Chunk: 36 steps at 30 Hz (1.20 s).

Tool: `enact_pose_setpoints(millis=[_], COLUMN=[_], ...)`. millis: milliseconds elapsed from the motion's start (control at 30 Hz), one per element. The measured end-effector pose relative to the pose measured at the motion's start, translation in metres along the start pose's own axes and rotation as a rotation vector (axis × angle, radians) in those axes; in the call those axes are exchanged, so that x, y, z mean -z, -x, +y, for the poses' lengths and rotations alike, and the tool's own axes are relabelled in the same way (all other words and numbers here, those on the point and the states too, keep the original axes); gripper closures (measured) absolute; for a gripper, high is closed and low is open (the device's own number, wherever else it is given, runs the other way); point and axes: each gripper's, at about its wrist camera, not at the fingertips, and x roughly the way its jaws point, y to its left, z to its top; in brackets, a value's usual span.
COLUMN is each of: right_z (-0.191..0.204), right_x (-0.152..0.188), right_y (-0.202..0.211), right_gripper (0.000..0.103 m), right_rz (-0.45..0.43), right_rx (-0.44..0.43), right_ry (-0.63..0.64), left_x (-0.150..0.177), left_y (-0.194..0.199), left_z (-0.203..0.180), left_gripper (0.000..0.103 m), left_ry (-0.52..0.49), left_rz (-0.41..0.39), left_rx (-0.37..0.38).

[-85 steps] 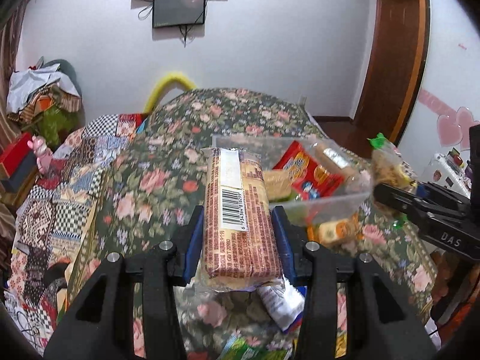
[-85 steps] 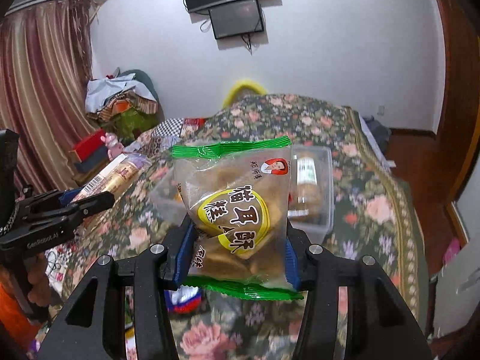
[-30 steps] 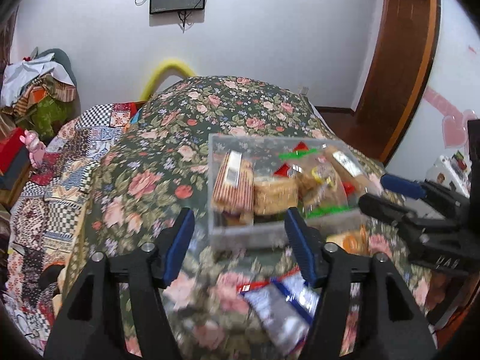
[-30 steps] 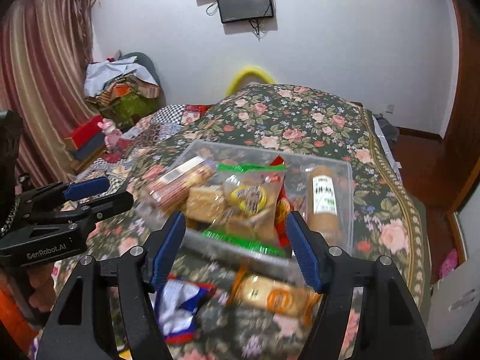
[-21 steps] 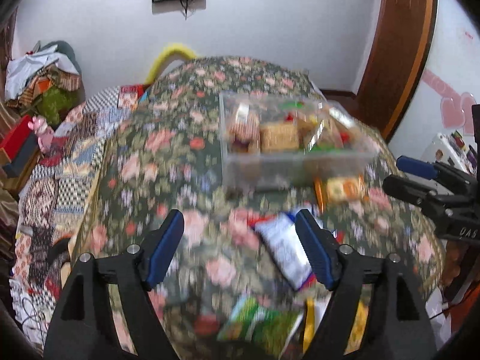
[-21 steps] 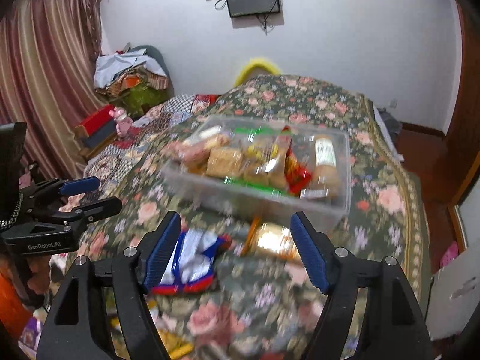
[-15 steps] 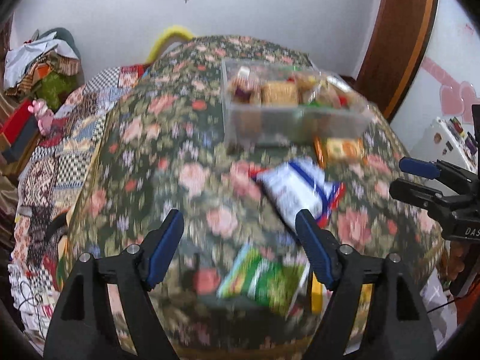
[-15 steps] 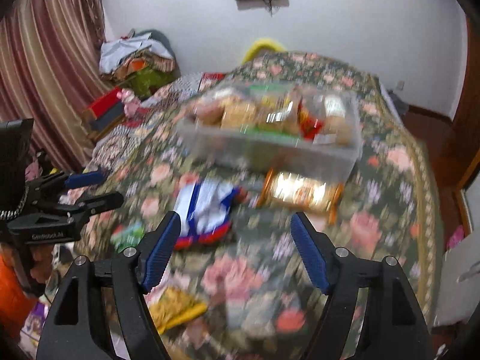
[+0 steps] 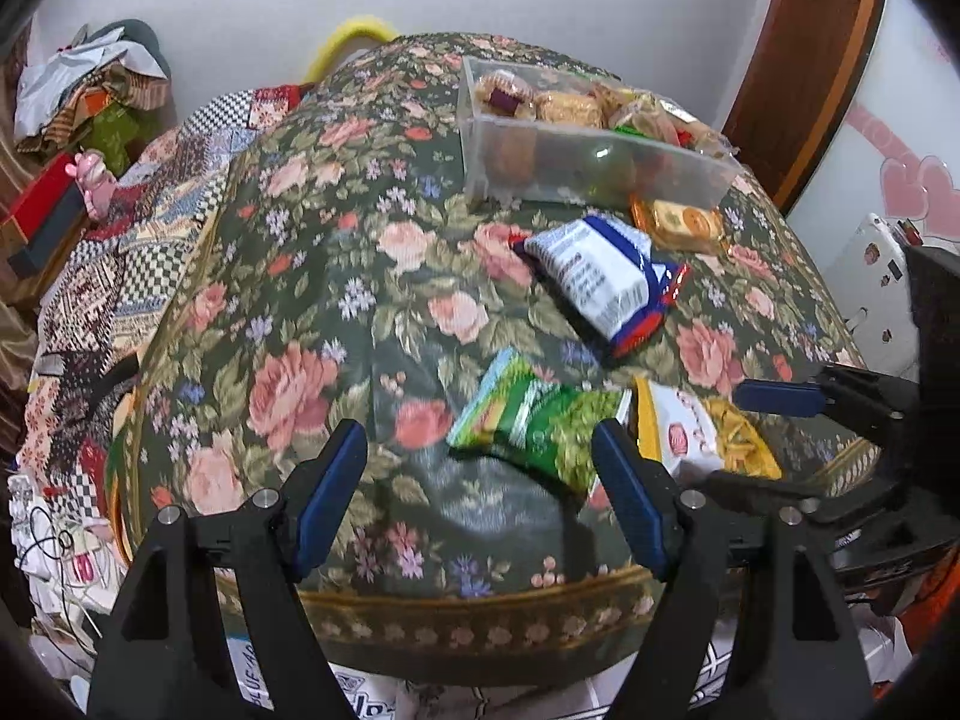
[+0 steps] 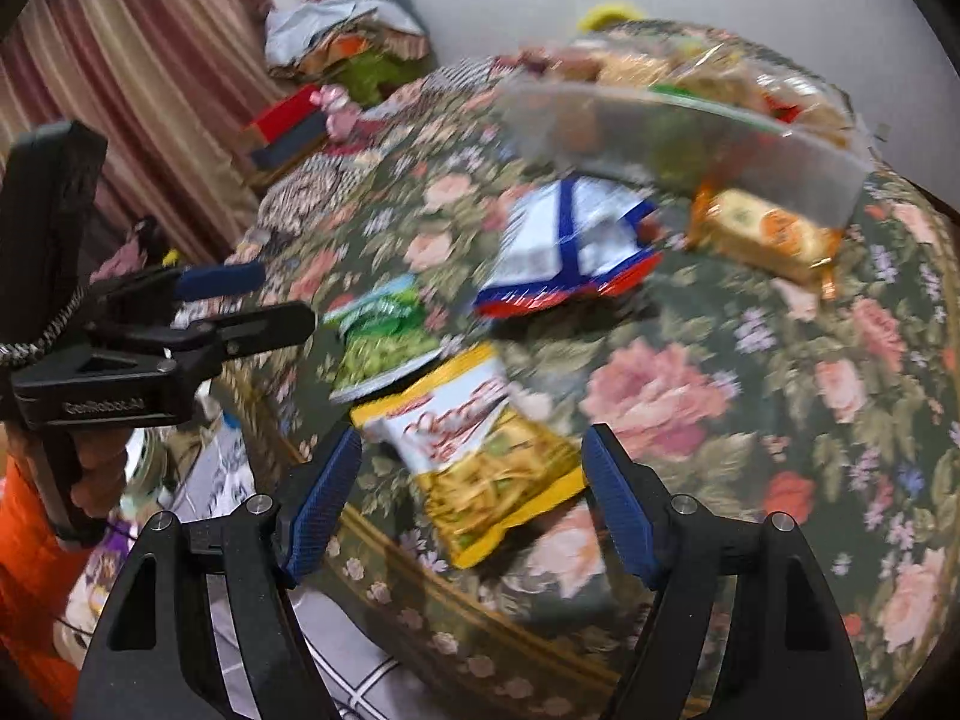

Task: Organize snacks
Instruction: 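Move both tools back over the remaining snacks, then grasp the yellow Kokobar chip bag with the right tool while the left tool grasps the green pea-snack bag, then lower the chip bag and pea-snack bag into the clear box, open both tools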

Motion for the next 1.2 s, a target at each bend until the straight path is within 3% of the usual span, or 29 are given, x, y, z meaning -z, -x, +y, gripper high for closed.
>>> enact_pose_setpoints(millis=[133,200,433,600,700,767,900,1200], right_z=[-0.005,-0.013,-0.025,-0.033,-0.040,-0.043,-0.051,-0.063], right_x=[0.000,-0.002,-0.008,-0.005,-0.002,-0.002,-0.002,-0.013], right_y=[-0.019,-0.021,-0.019,-0.011,-0.004,0.000,0.011,0.041], right_gripper=[0.030,0.030,0.051,0.056,0.058,0.059,0.059,0.059], right_rz=[0.021,0.014,-0.005,-0.031,-0.046,-0.058,-0.085,-0.180], right_rx=[0.085,0.060,0.067,0.049,0.050,0.061,0.060,0.095], right_ry=[0.023,-0.012,-0.030,-0.064,-0.092,-0.110,-0.142,-0.163], left_x=[0.006,0.007,0.001,0.000,-0.001,-0.003,-0.003,-0.020], left_y=[-0.007,-0.013,-0.036,-0.057,-0.062,-0.063,-0.060,-0.047], left_z=[-0.001,-0.004,-0.015,-0.021,-0.023,-0.021,-0.017,-0.015], left_gripper=[0.026,0.026,0.025,0.025,0.025,0.028,0.049,0.053], left_ry=[-0.005,-0.011,-0.026,-0.025,-0.017,-0.003,0.007,0.054], left_rz=[0.025,0.037,0.063,0.103,0.078,0.063,0.041,0.005], left_rx=[0.007,0.017,0.042,0.065,0.049,0.047,0.040,0.054])
